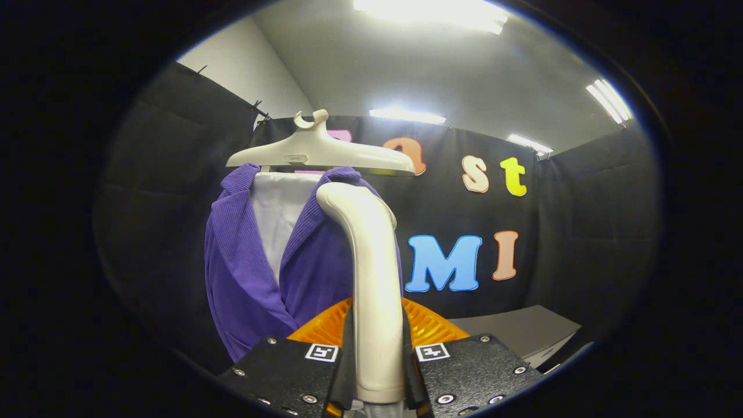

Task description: Iron the clothes twice with a garment steamer, once on the left side and once on the right side.

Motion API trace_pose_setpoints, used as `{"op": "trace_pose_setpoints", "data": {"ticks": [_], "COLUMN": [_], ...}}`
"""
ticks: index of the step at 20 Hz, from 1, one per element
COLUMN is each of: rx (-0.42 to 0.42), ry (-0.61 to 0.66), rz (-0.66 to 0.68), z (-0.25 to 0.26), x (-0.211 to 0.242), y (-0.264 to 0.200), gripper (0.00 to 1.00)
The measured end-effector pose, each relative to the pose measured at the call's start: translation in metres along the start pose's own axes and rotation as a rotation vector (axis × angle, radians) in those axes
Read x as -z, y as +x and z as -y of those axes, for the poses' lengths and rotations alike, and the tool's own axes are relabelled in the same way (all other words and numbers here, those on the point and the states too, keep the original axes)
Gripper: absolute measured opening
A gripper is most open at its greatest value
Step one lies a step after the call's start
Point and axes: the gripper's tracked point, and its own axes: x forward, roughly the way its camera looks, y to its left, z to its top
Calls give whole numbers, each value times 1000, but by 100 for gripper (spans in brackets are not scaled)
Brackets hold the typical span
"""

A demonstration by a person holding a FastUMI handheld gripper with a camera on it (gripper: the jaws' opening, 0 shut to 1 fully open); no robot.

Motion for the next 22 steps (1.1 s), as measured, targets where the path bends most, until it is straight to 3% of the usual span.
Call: {"op": "trace_pose_setpoints", "data": {"ticks": [7, 22], "rx": [-24, -43], "ry": [32, -5], "rz": [-41, -224], "z": [-4, -11], "x": [16, 130], "y": [-7, -32], "gripper": [34, 34]}}
